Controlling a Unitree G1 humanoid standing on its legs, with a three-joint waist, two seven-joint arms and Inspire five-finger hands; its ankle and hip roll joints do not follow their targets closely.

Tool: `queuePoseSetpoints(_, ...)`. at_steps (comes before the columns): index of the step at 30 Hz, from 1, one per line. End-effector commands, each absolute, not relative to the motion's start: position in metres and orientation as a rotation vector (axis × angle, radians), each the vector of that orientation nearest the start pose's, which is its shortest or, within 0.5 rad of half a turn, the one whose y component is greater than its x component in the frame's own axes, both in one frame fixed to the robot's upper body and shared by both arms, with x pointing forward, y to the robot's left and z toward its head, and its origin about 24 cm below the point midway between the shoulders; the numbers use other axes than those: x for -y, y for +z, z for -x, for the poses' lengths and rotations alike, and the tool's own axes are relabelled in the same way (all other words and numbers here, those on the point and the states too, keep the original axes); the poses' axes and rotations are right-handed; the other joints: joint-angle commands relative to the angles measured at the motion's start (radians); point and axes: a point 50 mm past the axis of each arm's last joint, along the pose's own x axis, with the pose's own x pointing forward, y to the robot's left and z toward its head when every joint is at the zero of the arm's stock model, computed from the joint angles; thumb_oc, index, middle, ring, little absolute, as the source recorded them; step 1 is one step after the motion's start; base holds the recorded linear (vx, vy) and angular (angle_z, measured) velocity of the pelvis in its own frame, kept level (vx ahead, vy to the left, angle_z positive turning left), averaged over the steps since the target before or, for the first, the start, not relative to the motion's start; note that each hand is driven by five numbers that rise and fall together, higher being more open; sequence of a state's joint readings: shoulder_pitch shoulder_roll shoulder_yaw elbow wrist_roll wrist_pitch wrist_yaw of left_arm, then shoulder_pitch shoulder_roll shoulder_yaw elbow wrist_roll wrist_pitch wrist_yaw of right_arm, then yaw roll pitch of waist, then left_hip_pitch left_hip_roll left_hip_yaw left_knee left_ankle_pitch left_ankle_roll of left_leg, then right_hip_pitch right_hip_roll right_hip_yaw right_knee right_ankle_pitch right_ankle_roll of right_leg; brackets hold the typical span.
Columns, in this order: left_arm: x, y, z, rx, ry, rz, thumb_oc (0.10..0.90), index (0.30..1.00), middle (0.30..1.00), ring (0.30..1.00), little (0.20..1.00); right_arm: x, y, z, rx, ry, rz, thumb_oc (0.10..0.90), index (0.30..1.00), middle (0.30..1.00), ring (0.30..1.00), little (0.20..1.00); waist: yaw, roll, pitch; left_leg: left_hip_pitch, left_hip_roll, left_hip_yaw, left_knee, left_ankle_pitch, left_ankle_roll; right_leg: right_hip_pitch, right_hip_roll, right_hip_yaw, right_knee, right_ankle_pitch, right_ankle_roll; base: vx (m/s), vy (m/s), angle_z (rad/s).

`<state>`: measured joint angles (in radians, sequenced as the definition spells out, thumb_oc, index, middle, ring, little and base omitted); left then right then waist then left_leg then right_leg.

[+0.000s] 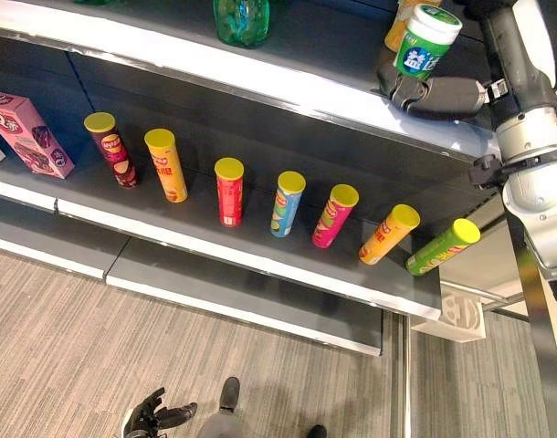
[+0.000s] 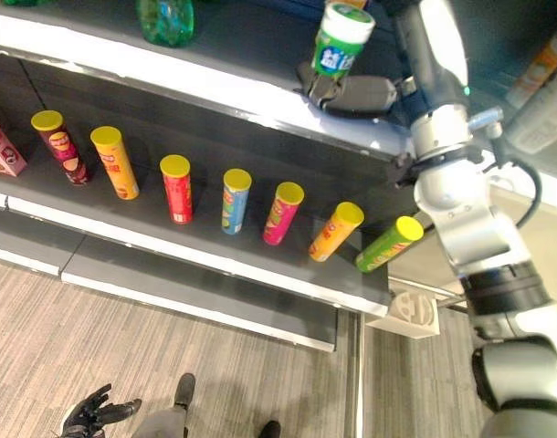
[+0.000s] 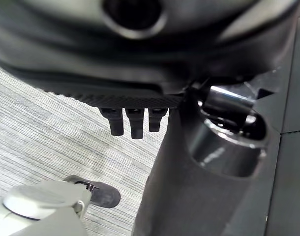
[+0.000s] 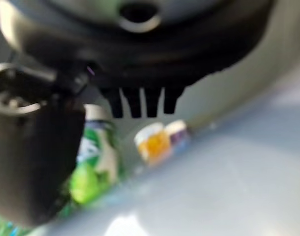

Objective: Put the goods on the table back onto the shelves and tidy them up.

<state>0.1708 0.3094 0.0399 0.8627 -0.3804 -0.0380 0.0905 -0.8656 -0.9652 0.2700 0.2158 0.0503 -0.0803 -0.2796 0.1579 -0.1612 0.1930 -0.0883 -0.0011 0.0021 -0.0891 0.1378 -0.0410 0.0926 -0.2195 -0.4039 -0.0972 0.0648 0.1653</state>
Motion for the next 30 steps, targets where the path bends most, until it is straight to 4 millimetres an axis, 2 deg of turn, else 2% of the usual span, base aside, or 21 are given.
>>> queuePoseSetpoints(1, -0.288, -0.119, -0.112, -0.869, 0.429, -0.082, 0.800, 0.900, 0.900, 0.900, 0.900, 0.232, 0.375, -0.306, 1.011, -0.379, 0.820, 0.800, 0.900, 0.900, 0.900, 0.900, 0.035, 0.003, -0.047, 0.084, 0.012, 0.007, 0.010, -0.190, 0.001, -0.004, -0.084, 0.002, 0.060, 0.033, 0.085, 0.00, 0.000, 0.00)
queuePoseSetpoints(5, -0.288, -0.119, -0.112, -0.870, 0.432, -0.080, 0.800, 0.900, 0.900, 0.900, 0.900, 0.229, 0.378, -0.301, 1.050, -0.389, 0.824, 0.800, 0.900, 0.900, 0.900, 0.900, 0.034, 0.006, -0.048, 0.086, 0.012, 0.005, 0.010, -0.191, 0.002, -0.002, -0.084, 0.002, 0.059, 0.031, 0.086, 0.00, 0.000, 0.00)
queuePoseSetpoints(7, -0.287, -0.120, -0.112, -0.874, 0.440, -0.076, 0.800, 0.900, 0.900, 0.900, 0.900, 0.223, 0.382, -0.286, 1.136, -0.386, 0.806, 0.800, 0.900, 0.900, 0.900, 0.900, 0.025, 0.011, -0.050, 0.087, 0.012, 0.006, 0.010, -0.192, 0.002, -0.002, -0.083, 0.003, 0.059, 0.027, 0.084, 0.00, 0.000, 0.00)
queuePoseSetpoints(8, -0.285, -0.121, -0.113, -0.875, 0.444, -0.068, 0.800, 0.900, 0.900, 0.900, 0.900, 0.218, 0.380, -0.275, 1.190, -0.341, 0.737, 0.800, 0.900, 0.900, 0.900, 0.900, 0.017, 0.014, -0.050, 0.089, 0.012, 0.008, 0.010, -0.193, 0.002, -0.003, -0.082, 0.006, 0.058, 0.027, 0.085, 0.00, 0.000, 0.00)
queuePoseSetpoints(9, -0.286, -0.121, -0.112, -0.875, 0.444, -0.072, 0.800, 0.900, 0.900, 0.900, 0.900, 0.219, 0.379, -0.275, 1.188, -0.342, 0.736, 0.800, 0.900, 0.900, 0.900, 0.900, 0.018, 0.011, -0.051, 0.089, 0.012, 0.008, 0.010, -0.194, 0.002, -0.002, -0.082, 0.005, 0.057, 0.027, 0.085, 0.00, 0.000, 0.00)
queuePoseSetpoints(10, -0.282, -0.123, -0.110, -0.881, 0.436, -0.061, 0.800, 0.900, 0.900, 0.900, 0.900, 0.214, 0.365, -0.261, 1.211, -0.157, 0.545, 0.800, 0.900, 0.900, 0.900, 0.900, -0.001, 0.012, -0.052, 0.094, 0.012, 0.014, 0.010, -0.195, 0.003, -0.003, -0.082, 0.011, 0.058, 0.028, 0.085, 0.00, 0.000, 0.00)
queuePoseSetpoints(11, -0.283, -0.122, -0.110, -0.882, 0.435, -0.064, 0.800, 0.900, 0.900, 0.900, 0.900, 0.216, 0.364, -0.260, 1.208, -0.157, 0.543, 0.800, 0.900, 0.900, 0.900, 0.900, 0.001, 0.010, -0.053, 0.094, 0.012, 0.014, 0.010, -0.195, 0.003, -0.003, -0.082, 0.011, 0.058, 0.028, 0.085, 0.00, 0.007, 0.06)
queuePoseSetpoints(14, -0.279, -0.125, -0.106, -0.897, 0.415, -0.051, 0.800, 0.900, 0.900, 0.900, 0.900, 0.215, 0.353, -0.250, 1.208, 0.054, 0.273, 0.800, 0.900, 0.900, 0.900, 0.900, -0.013, 0.008, -0.055, 0.100, 0.014, 0.023, 0.009, -0.197, 0.001, -0.003, -0.082, 0.014, 0.054, 0.028, 0.087, 0.00, 0.001, -0.02)
queuePoseSetpoints(19, -0.279, -0.123, -0.112, -0.882, 0.405, -0.050, 0.800, 0.900, 0.900, 0.900, 0.900, 0.224, 0.348, -0.235, 1.268, 0.170, -0.043, 0.800, 0.900, 0.900, 0.900, 0.900, -0.036, 0.003, -0.060, 0.107, 0.015, 0.040, 0.008, -0.201, -0.002, -0.008, -0.082, 0.025, 0.054, 0.030, 0.086, 0.01, 0.003, -0.13)
queuePoseSetpoints(24, -0.284, -0.121, -0.116, -0.865, 0.428, -0.046, 0.800, 0.900, 0.900, 0.900, 0.900, 0.238, 0.339, -0.229, 1.273, 0.099, -0.106, 0.800, 0.900, 0.900, 0.900, 0.900, -0.055, -0.008, -0.063, 0.114, 0.018, 0.051, 0.007, -0.203, -0.003, -0.014, -0.081, 0.036, 0.062, 0.031, 0.087, 0.00, 0.001, -0.03)
queuePoseSetpoints(30, -0.286, -0.124, -0.107, -0.898, 0.438, -0.047, 0.800, 0.900, 0.900, 0.900, 0.900, 0.248, 0.333, -0.236, 1.207, 0.008, -0.046, 0.800, 0.900, 0.900, 0.900, 0.900, -0.061, -0.020, -0.064, 0.124, 0.022, 0.061, 0.007, -0.207, -0.003, -0.015, -0.081, 0.046, 0.065, 0.033, 0.086, 0.00, 0.004, -0.11)
